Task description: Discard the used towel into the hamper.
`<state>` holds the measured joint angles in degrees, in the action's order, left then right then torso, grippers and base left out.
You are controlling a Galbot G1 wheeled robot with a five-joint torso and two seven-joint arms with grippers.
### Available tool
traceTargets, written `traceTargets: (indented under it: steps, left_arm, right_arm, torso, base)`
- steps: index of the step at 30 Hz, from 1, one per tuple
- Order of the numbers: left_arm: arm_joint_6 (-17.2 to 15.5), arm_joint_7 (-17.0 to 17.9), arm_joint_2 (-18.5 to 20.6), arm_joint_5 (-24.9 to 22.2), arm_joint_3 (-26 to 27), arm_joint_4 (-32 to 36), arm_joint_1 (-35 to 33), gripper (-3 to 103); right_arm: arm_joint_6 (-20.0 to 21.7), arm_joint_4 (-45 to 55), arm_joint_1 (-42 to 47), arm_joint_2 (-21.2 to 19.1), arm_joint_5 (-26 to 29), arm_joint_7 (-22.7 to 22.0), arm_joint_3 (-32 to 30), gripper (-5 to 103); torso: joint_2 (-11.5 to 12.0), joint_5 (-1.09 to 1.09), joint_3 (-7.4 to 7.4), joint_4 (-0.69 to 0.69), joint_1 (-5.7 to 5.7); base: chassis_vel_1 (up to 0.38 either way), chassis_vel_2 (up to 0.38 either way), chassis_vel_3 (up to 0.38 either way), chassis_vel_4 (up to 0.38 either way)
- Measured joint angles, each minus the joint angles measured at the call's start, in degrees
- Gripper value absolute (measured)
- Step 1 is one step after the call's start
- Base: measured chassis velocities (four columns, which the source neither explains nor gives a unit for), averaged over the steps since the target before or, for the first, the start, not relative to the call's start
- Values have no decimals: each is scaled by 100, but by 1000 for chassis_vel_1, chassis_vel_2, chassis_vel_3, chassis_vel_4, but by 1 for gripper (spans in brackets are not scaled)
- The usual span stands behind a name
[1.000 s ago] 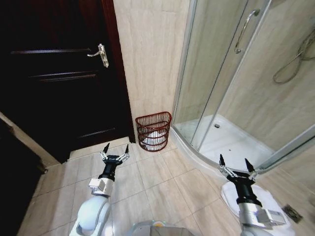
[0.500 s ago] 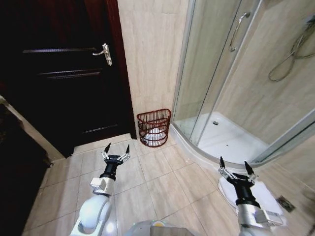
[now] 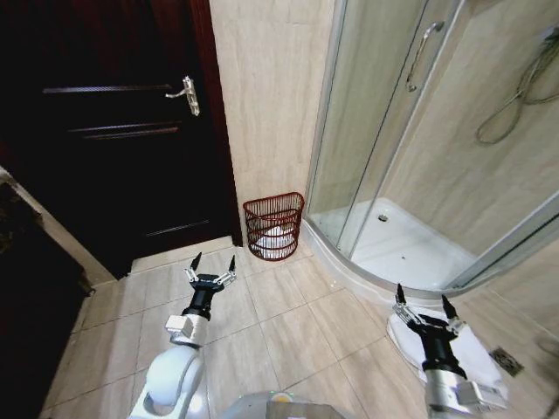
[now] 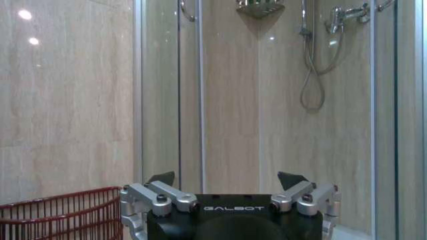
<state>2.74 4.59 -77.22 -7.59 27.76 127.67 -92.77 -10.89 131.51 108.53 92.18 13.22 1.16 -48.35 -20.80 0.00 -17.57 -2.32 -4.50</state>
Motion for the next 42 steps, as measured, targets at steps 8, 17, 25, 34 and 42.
traceTargets:
  steps: [8,17,25,34,42]
  left_arm:
    - [-27,0,91,-6,-92,59,14,100]
    - [-8,-1,164,-26,-87,81,-34,100]
    - [-24,-19,199,-15,-172,93,-15,100]
    - [-46,-33,217,73,-201,84,-13,100]
    - [-55,-22,224,94,-178,87,-31,100]
  right_arm:
    - [0,63,-13,-1,-24,-37,-32,100]
    - [0,104,-15,-3,-96,-37,5,100]
    - [-18,104,20,-4,-92,-40,-5,100]
    - [-57,95,49,-5,-81,-47,-11,100]
    - [-65,97,56,-4,-65,-53,-17,100]
  torso:
    - [0,1,0,0,0]
    - [0,0,0,0,0]
    - [0,-1,1,0,1]
    - [0,0,0,-1,0]
    - [0,0,0,0,0]
  base:
    - [-85,-89,90,86]
    - [-92,-95,91,81]
    - [-73,-62,73,76]
    - [-85,-82,107,92]
    - [-99,-95,52,40]
